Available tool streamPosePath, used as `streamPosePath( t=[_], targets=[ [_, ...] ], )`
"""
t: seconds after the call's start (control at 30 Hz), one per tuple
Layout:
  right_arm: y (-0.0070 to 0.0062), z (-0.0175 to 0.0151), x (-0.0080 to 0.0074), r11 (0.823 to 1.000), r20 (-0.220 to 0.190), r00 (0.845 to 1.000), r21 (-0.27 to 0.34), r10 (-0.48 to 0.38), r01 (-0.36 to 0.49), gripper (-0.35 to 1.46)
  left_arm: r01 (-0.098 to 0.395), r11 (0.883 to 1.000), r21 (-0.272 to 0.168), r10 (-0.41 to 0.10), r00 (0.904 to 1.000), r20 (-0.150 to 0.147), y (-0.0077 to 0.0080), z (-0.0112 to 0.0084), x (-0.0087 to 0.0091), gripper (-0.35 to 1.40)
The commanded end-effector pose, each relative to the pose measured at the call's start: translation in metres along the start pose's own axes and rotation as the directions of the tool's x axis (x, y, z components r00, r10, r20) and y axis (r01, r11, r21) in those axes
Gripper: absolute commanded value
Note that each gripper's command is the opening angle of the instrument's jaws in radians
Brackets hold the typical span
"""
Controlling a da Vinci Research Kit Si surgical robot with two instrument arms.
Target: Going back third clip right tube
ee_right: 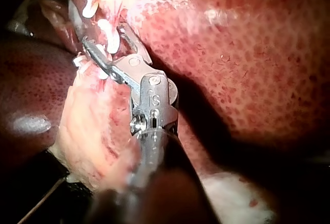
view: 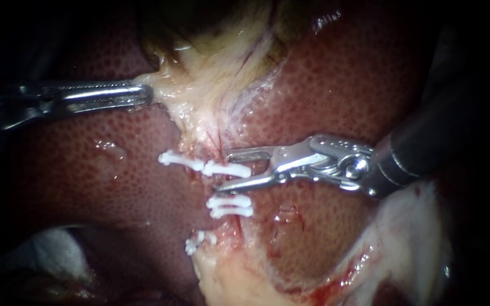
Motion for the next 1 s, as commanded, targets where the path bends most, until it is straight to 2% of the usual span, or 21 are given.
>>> streamPosePath(
  t=[0.03, 0.23, 0.47, 0.63, 0.77, 0.87, 1.0],
  targets=[
    [-0.0002, -0.0008, 0.0000, 1.000, 0.002, 1.000, 0.003, -0.018, 0.018, 0.49, 0.000, 1.000, -0.001, 0.000, 1.0000, 0.000, 0.0000, -0.0001, 0.0000, -0.35],
    [-0.0014, -0.0057, 0.0010, 0.993, 0.006, 0.993, 0.030, -0.115, 0.115, 0.49, 0.000, 1.000, -0.001, 0.000, 1.0000, 0.000, 0.0000, 0.0000, 0.0000, -0.35],
    [-0.0035, -0.0103, 0.0023, 0.986, 0.003, 0.987, 0.056, -0.158, 0.157, 0.49, 0.000, 1.000, 0.000, 0.000, 1.0000, 0.000, 0.0000, 0.0000, -0.0001, -0.35],
    [-0.0043, -0.0120, 0.0034, 0.984, 0.002, 0.986, 0.060, -0.168, 0.167, 0.49, -0.001, 1.000, 0.001, 0.001, 1.0000, 0.000, 0.0001, 0.0002, -0.0002, -0.35],
    [-0.0046, -0.0123, 0.0034, 0.984, 0.002, 0.986, 0.062, -0.168, 0.167, 0.49, -0.004, 1.000, 0.005, 0.004, 1.0000, -0.001, 0.0003, 0.0006, -0.0006, -0.35],
    [-0.0046, -0.0125, 0.0033, 0.984, 0.002, 0.986, 0.063, -0.168, 0.168, 0.49, -0.007, 1.000, 0.008, 0.007, 1.0000, 0.003, 0.0004, 0.0013, -0.0012, -0.35],
    [-0.0047, -0.0127, 0.0032, 0.984, 0.003, 0.986, 0.065, -0.169, 0.168, 0.49, -0.013, 1.000, -0.002, 0.013, 0.9998, 0.013, 0.0007, 0.0032, -0.0022, -0.35]
  ],
)
